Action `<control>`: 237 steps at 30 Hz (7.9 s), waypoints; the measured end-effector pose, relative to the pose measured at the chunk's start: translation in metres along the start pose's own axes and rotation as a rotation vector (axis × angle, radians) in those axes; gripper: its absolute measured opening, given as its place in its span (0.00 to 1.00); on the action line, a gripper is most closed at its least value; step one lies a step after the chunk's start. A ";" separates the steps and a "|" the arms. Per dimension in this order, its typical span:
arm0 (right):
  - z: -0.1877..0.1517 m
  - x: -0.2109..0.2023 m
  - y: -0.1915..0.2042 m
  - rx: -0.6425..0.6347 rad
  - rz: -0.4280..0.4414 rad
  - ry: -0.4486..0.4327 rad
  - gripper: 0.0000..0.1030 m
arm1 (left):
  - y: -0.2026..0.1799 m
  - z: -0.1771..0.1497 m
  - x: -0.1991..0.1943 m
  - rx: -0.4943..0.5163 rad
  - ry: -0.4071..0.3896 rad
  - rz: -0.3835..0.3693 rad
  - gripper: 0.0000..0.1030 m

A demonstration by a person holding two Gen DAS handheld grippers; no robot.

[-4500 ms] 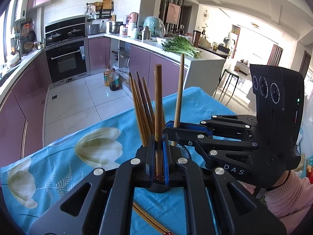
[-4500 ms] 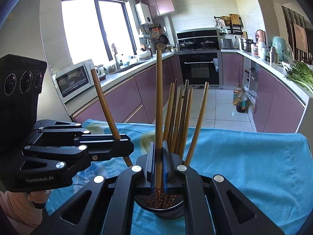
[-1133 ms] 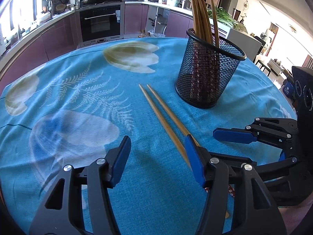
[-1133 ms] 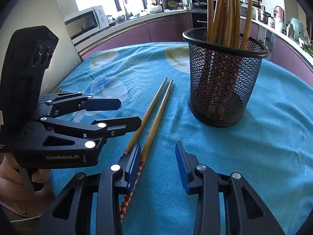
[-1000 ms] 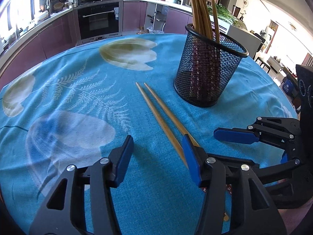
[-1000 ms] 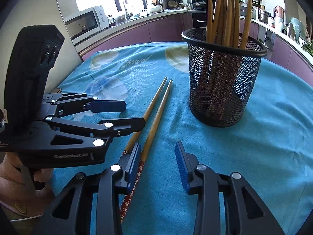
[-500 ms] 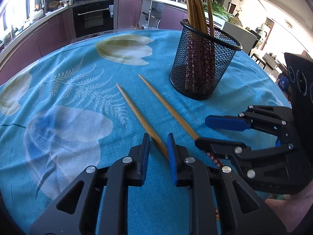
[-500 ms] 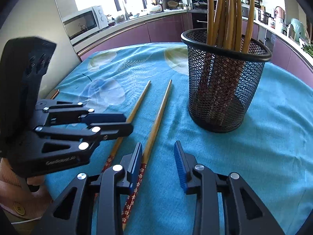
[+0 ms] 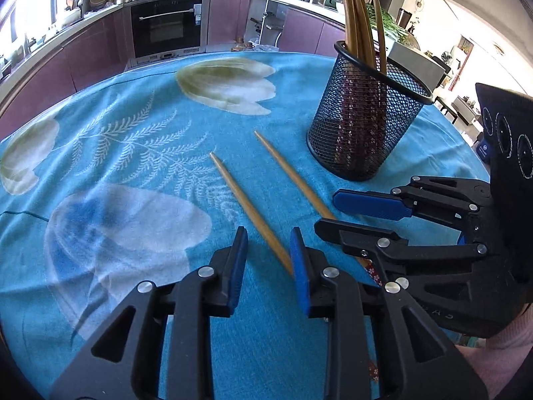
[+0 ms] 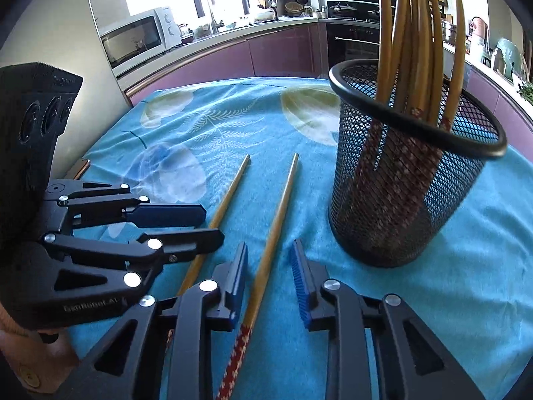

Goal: Organize utensils
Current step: 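Close the left gripper on one loose chopstick while the right gripper grasps the other, then lift the left gripper's chopstick upright toward the mesh cup while the right gripper raises its own, then carry the left gripper's chopstick over the mesh cup while the right gripper brings its own alongside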

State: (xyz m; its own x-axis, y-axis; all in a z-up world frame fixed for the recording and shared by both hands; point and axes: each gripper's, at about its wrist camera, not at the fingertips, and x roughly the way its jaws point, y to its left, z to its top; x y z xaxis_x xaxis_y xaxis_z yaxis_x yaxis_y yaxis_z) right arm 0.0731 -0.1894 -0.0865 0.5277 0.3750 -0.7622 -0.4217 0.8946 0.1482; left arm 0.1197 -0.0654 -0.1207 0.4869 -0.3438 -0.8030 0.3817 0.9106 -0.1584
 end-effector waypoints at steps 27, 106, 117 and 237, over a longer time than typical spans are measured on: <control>-0.005 -0.016 -0.011 0.111 0.095 -0.039 0.05 | 0.002 -0.007 -0.005 -0.060 -0.012 -0.019 0.19; 0.000 -0.108 -0.030 0.101 0.082 -0.276 0.06 | -0.022 0.008 -0.100 0.019 -0.214 -0.118 0.07; 0.001 -0.116 -0.033 0.096 0.077 -0.304 0.06 | -0.024 0.010 -0.116 0.028 -0.253 -0.150 0.07; 0.059 -0.156 -0.043 0.042 0.047 -0.492 0.06 | -0.072 0.084 -0.173 0.182 -0.459 -0.205 0.07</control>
State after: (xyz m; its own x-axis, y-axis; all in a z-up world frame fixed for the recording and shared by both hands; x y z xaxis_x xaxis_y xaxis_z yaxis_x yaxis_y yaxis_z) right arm 0.0518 -0.2720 0.0634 0.7987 0.4762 -0.3680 -0.4283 0.8793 0.2082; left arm 0.0738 -0.0909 0.0775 0.6664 -0.6122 -0.4256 0.6148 0.7741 -0.1507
